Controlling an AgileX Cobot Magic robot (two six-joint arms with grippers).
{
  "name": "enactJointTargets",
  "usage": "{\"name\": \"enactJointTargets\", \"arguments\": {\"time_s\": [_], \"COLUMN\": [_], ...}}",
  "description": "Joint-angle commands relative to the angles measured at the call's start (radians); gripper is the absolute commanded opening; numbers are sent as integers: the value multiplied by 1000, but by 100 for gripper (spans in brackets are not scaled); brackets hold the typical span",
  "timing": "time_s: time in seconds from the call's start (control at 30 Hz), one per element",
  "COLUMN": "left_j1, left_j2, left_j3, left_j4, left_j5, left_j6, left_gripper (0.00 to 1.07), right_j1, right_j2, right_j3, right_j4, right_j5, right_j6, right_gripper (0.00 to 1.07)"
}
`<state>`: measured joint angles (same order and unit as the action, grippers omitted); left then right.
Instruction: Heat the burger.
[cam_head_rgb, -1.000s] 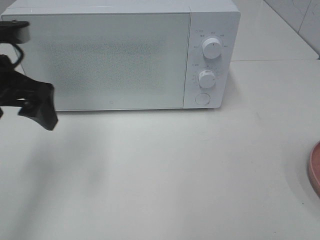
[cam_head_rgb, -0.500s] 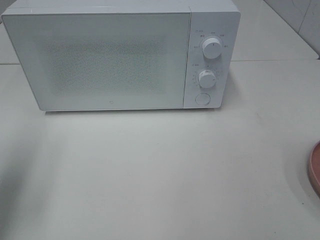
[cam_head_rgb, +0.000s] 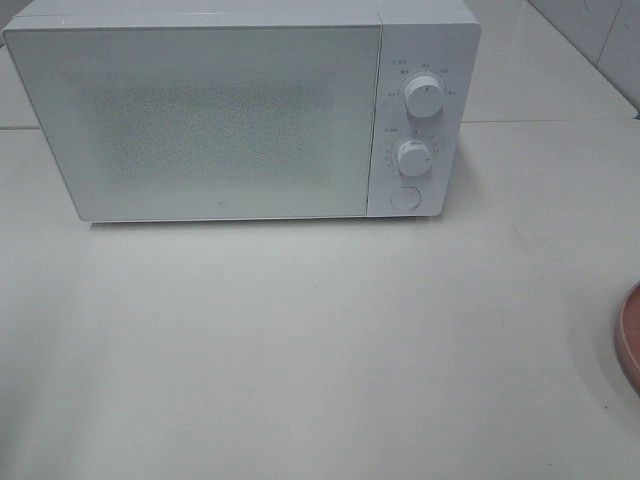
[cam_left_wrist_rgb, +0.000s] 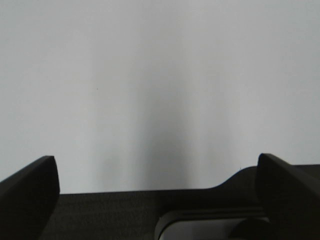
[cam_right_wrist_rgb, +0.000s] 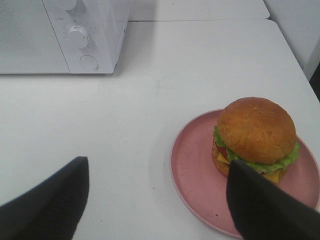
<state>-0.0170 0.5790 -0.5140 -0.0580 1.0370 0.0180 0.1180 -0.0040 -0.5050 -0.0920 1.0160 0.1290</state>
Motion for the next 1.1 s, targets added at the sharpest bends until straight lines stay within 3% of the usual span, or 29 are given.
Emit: {"name": "enactJointTargets", "arguments": {"time_s": [0.03, 0.53, 1.1], "left_j1": [2, 2, 2], "left_j2": [-84, -484, -612], "left_j3": [7, 7, 9], "left_j4": [5, -11, -13], "left_j5": [3, 1, 0], "left_j6": [4, 3, 3], "left_gripper": [100, 100, 100], "right_j1": [-4, -4, -4], "right_j2": [-26, -26, -25], "right_j3": [1, 1, 1], "right_j4": [-1, -2, -2], "right_j5": [-10, -10, -10], "right_j6": [-15, -13, -13], "right_gripper": [73, 73, 73]}}
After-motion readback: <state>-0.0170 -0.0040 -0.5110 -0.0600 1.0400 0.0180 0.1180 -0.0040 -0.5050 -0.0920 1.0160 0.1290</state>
